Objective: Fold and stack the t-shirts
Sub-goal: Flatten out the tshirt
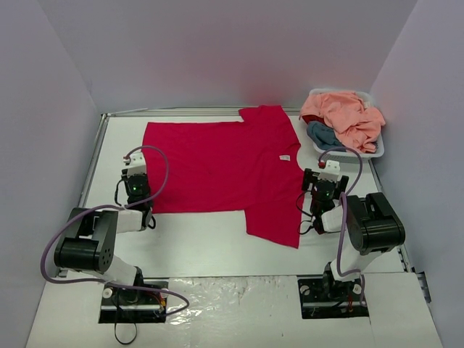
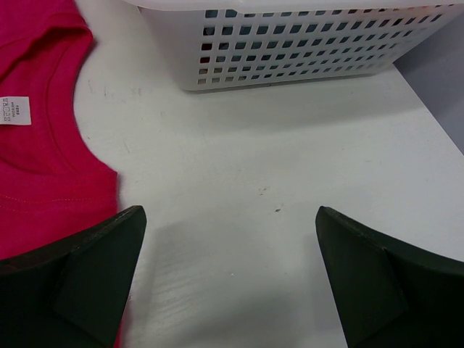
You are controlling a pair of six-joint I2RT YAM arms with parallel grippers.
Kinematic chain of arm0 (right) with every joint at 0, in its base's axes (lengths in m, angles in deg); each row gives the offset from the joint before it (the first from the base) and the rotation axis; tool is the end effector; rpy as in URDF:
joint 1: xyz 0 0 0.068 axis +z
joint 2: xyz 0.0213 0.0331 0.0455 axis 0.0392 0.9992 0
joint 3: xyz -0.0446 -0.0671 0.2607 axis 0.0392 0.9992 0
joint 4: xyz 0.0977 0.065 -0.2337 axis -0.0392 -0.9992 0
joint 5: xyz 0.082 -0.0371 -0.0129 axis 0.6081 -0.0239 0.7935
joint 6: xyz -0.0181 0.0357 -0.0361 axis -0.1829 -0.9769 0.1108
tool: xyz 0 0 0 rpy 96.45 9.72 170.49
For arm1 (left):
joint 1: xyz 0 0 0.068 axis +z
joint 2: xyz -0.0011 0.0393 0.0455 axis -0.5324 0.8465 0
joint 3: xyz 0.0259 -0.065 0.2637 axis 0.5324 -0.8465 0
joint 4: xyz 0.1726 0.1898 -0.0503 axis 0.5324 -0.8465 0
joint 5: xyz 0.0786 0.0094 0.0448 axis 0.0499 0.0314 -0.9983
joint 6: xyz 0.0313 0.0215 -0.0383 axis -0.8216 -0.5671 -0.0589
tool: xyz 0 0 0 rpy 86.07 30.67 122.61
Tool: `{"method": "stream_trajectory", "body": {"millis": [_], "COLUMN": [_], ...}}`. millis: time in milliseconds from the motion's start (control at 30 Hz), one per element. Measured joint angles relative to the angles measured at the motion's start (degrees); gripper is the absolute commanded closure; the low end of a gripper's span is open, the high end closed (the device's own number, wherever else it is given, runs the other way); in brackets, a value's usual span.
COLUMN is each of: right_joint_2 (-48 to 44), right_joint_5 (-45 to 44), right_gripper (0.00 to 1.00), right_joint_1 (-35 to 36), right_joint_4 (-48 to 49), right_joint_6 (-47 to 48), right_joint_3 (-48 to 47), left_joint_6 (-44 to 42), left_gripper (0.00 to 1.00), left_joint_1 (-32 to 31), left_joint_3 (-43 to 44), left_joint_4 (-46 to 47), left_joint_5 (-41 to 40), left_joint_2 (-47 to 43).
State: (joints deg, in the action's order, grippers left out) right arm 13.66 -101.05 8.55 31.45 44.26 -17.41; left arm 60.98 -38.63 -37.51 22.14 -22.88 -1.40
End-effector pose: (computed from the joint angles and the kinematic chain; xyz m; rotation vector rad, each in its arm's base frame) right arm 0.2578 0.0154 0.1455 0.1874 1.6019 -0.2317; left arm 0.2753 -0.0159 0.1710 -0.2466 1.7287 0.2850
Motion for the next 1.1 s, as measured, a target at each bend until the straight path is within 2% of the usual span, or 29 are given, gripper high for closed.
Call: {"method": "stream_trajectory", "body": {"millis": [100, 200, 233, 267, 1100], "right_joint_2": [0.0, 0.0, 0.0, 0.0, 0.0], "right_joint_5": [0.0, 0.02, 0.0, 0.0, 0.04], "right_gripper": [0.0, 0.0, 0.0, 0.0, 0.0], "right_joint_1": [0.0, 0.0, 0.0, 0.0, 0.0], "right_joint_4": [0.0, 0.0, 0.0, 0.0, 0.0], "right_joint_6": [0.0, 0.0, 0.0, 0.0, 0.0], "right_joint_3": [0.0, -0.02, -0.02, -0.02, -0.04], "left_joint_6": [-0.07, -0.68, -0.9, -1.11, -1.16], "left_gripper": [0.72, 0.56, 0.44, 0.06, 0.06], "left_joint_1": [0.0, -0.09, -0.24, -0.31, -0.55], "left_joint_3": [-1.38, -4.2, -5.14, -5.99, -5.07], "left_joint_4": [2.93, 8.09, 9.38, 9.86, 11.41], "left_joint_5": [1.27, 2.03, 2.1, 2.29, 0.81], "left_joint_2": [0.0, 1.18, 1.81, 2.16, 2.58]}}
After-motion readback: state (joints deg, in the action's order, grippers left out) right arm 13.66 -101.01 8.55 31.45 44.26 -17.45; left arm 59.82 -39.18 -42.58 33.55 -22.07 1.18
